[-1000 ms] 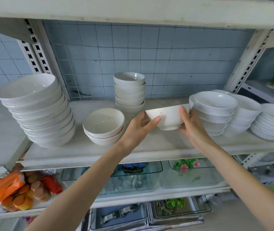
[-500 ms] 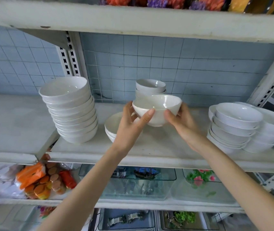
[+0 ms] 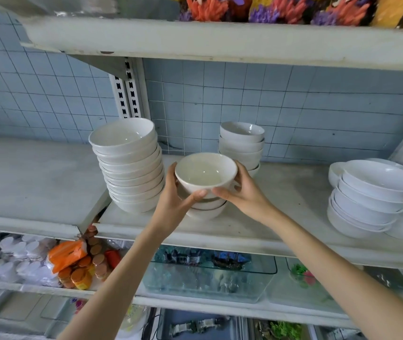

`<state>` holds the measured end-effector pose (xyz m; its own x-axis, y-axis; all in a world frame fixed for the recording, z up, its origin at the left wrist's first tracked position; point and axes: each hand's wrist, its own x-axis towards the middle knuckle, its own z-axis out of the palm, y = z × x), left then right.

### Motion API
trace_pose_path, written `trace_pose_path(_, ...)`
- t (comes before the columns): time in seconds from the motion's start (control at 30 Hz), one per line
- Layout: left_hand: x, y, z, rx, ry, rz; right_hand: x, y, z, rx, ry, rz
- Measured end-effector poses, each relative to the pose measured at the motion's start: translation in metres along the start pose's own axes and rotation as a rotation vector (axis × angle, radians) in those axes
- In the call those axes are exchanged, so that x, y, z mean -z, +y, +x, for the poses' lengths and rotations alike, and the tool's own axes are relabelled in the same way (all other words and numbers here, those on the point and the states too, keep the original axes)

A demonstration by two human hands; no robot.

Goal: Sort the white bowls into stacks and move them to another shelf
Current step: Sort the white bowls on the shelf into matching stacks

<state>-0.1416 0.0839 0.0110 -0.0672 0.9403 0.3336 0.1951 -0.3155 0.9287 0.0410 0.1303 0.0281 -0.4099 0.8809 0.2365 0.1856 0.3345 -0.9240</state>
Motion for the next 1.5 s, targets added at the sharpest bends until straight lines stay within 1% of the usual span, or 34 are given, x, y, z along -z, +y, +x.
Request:
trace_pose_path(0.1,-0.001,-0.009,0.002,0.018,-0.012,0.025,-0.001,0.003,0.0,-0.021,-0.01,-0.042)
trace_pose_path(0.27,0.001,-0.017,0.0,0.028,-0.021,-0.027,-0.004,0.007,0.0,-0.062,-0.031,-0.059)
trace_pose_path(0.47,0.006,-0.017,-0.002,0.071,-0.025,0.068,-0.008,0.013,-0.002,-0.089,-0.05,-0.084)
trace_pose_path(0.63,0.006,-0.02,0.0,0.053,-0.053,0.096,-0.006,0.012,-0.001,-0.121,-0.066,-0.068)
trace_pose_path(0.87,0.006,-0.013,-0.001,0.084,-0.052,0.107,-0.009,0.009,-0.005,-0.153,-0.023,-0.051)
trace_pose_path(0.93,0.008,-0.01,-0.003,0.113,-0.065,0.134,-0.009,0.004,-0.007,-0.166,-0.027,-0.065)
trace_pose_path(1.03,0.007,-0.002,-0.008,0.102,-0.102,0.263,-0.008,-0.009,-0.014,-0.189,-0.048,-0.108)
trace_pose_path(1.1,0.006,0.004,-0.012,0.069,-0.11,0.372,-0.006,-0.018,-0.024,-0.196,-0.049,-0.191)
trace_pose_path(1.13,0.006,0.006,-0.015,0.027,-0.103,0.445,-0.003,-0.021,-0.031,-0.194,-0.033,-0.271)
trace_pose_path(1.2,0.008,0.01,-0.018,-0.067,-0.083,0.596,0.006,-0.026,-0.047,-0.171,0.033,-0.557)
trace_pose_path(1.27,0.01,0.016,-0.021,-0.134,-0.083,0.74,0.016,-0.031,-0.066,-0.094,0.121,-0.888)
trace_pose_path(1.33,0.009,0.025,-0.024,-0.164,-0.108,0.852,0.027,-0.037,-0.086,-0.045,0.19,-1.091)
trace_pose_path(1.43,0.005,0.037,-0.028,-0.224,-0.128,0.985,0.044,-0.037,-0.114,-0.065,0.266,-1.301)
trace_pose_path(1.5,0.0,0.043,-0.031,-0.273,-0.127,1.048,0.056,-0.035,-0.133,-0.15,0.277,-1.409)
